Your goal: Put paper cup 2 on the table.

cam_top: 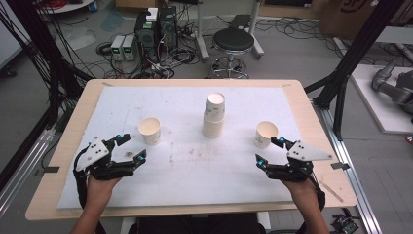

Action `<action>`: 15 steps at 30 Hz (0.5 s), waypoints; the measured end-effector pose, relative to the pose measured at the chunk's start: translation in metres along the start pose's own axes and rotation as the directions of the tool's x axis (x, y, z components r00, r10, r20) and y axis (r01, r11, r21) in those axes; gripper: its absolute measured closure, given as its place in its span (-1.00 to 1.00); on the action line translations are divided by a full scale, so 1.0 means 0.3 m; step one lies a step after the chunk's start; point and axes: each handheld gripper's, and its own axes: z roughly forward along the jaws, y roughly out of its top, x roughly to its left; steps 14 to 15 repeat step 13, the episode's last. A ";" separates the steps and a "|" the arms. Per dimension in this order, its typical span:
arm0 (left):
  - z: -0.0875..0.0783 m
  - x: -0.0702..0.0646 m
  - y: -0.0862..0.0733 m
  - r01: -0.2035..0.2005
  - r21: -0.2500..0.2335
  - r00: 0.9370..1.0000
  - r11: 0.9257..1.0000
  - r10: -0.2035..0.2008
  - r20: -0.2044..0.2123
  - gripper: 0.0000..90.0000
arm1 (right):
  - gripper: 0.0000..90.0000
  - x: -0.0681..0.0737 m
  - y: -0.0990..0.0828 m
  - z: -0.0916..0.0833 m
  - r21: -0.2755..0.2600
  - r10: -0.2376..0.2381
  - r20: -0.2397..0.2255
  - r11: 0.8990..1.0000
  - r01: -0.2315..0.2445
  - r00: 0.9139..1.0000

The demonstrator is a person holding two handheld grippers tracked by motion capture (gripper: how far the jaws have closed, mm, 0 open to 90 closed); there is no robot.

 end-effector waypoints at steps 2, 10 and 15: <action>0.001 0.003 -0.001 0.003 -0.001 1.000 1.000 -0.003 -0.003 -0.61 | -0.51 0.002 0.001 -0.001 -0.001 -0.008 0.001 1.000 0.008 1.000; 0.000 0.015 -0.008 0.011 0.007 1.000 1.000 -0.011 -0.012 -0.61 | -0.51 0.006 -0.002 0.006 0.004 -0.015 -0.004 1.000 0.015 1.000; 0.000 0.019 -0.011 0.015 0.010 1.000 1.000 -0.015 -0.019 -0.61 | -0.51 0.002 -0.003 0.004 0.003 -0.012 -0.003 1.000 0.012 1.000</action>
